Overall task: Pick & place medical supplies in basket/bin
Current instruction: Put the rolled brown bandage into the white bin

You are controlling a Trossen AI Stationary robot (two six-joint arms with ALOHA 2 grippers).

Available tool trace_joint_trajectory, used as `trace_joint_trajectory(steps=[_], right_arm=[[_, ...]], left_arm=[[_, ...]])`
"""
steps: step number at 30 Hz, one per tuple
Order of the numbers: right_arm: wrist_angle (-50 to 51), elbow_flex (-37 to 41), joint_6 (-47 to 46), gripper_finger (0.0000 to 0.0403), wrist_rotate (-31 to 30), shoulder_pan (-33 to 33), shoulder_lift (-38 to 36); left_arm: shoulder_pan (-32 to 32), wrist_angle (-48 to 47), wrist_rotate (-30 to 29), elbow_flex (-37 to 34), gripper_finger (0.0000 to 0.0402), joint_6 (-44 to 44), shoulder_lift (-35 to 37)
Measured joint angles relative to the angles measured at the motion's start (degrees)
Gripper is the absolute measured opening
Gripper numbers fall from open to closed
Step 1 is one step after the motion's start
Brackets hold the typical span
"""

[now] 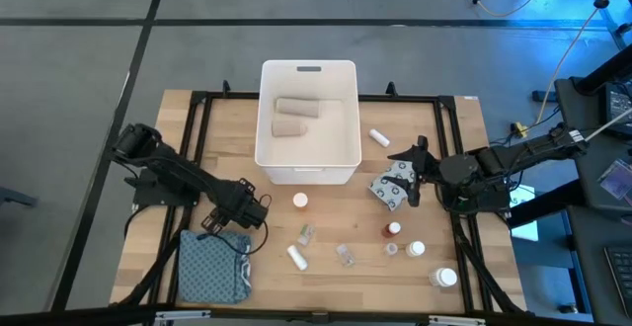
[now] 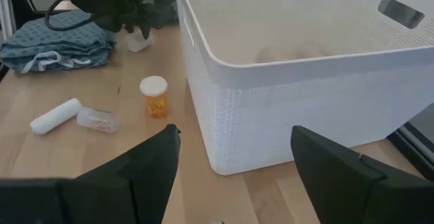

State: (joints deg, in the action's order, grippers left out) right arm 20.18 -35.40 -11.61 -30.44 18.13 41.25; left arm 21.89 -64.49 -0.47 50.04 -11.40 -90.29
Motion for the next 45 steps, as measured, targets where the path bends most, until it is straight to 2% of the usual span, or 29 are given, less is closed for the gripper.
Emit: trace_joint_trajectory(steps=[8,21,27,31,35,41,43,45], right_arm=[[1.6,0.0,-0.1,0.0281,0.0,0.0,0.0],[2.1,0.0,-0.1,0.0281,0.0,0.0,0.0],[2.1,0.0,-0.1,0.0281,0.0,0.0,0.0],[2.0,0.0,-0.1,0.0281,0.0,0.0,0.0],[2.0,0.0,-0.1,0.0281,0.0,0.0,0.0],[2.0,0.0,0.0,0.0281,0.0,0.0,0.0],[2.0,0.0,0.0,0.0281,0.0,0.0,0.0],[2.0,0.0,0.1,0.0281,0.0,0.0,0.0]], left_arm=[[0.0,-0.2,0.1,0.1,0.0162,-2.8,-2.6],[0.0,0.0,0.1,-0.1,0.0061,-2.7,0.5],[0.0,-0.4,1.5,0.0,0.0008,3.2,5.8],[0.0,-4.5,2.1,1.1,0.0006,9.5,10.8],[0.1,-4.8,2.0,3.4,0.0004,13.3,17.0],[0.1,-3.9,-7.1,9.8,0.0004,17.8,26.4],[0.1,-2.3,-12.2,12.5,0.0004,19.8,29.2],[0.1,1.5,-19.7,14.9,0.0004,20.9,31.9]])
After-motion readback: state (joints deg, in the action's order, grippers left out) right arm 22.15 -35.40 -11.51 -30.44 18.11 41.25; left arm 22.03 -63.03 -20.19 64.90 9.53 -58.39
